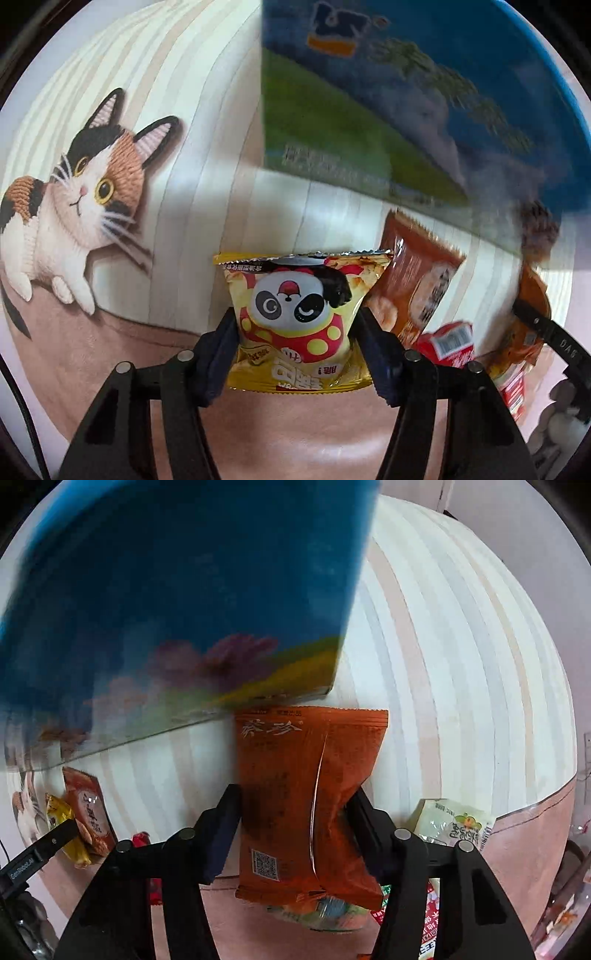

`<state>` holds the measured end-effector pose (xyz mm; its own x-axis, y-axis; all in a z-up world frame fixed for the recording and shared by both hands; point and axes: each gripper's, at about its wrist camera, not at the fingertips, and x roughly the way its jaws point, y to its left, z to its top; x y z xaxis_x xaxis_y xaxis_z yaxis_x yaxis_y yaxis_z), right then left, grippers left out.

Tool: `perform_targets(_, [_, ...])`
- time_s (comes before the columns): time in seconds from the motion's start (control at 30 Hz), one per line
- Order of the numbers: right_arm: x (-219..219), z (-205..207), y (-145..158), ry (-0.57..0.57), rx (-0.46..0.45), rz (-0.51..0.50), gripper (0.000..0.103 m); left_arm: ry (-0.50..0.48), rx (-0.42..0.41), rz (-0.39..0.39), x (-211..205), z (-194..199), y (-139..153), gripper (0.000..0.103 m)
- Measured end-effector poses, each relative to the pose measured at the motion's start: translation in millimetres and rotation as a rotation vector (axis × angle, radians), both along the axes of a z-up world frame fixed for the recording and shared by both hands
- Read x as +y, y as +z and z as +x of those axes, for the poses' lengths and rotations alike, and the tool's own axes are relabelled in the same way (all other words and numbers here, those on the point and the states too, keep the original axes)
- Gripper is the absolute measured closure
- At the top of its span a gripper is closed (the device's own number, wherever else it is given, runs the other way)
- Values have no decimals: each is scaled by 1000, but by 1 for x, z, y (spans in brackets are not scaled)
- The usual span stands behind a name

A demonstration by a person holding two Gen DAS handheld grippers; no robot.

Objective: Organize snacks
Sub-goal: 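Grasp the yellow panda chips with the left tool while the right tool grasps the orange packet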

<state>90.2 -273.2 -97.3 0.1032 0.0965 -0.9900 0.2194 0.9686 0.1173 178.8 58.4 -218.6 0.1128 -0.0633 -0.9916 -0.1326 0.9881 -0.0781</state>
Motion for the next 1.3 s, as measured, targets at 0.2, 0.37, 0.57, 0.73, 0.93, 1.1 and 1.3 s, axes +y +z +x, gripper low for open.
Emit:
perform_targets(0.2, [13, -28, 18, 48, -17, 63, 45, -37, 6, 2, -7, -48, 9, 46])
perform_targets(0.37, [32, -75, 29, 112, 10, 141, 45, -101, 56, -4, -20, -98, 4, 47])
perform_targets(0.57, [52, -117, 0, 155, 126, 158, 45, -122, 141, 15, -35, -127, -35, 46])
perform_targets(0.73, [62, -123, -27, 125, 213, 172, 42, -149, 170, 45, -49, -123, -57, 37])
perform_targets(0.93, [80, -114, -38, 136, 232, 151, 35, -169, 178, 83, -72, -128, -80, 37])
perform_targets(1.1, [102, -108, -44, 145, 238, 128, 35, -158, 169, 76, -68, -128, -81, 37])
perform_targets(1.3, [87, -117, -51, 155, 219, 99, 43, -140, 153, 69, -60, -125, -71, 42])
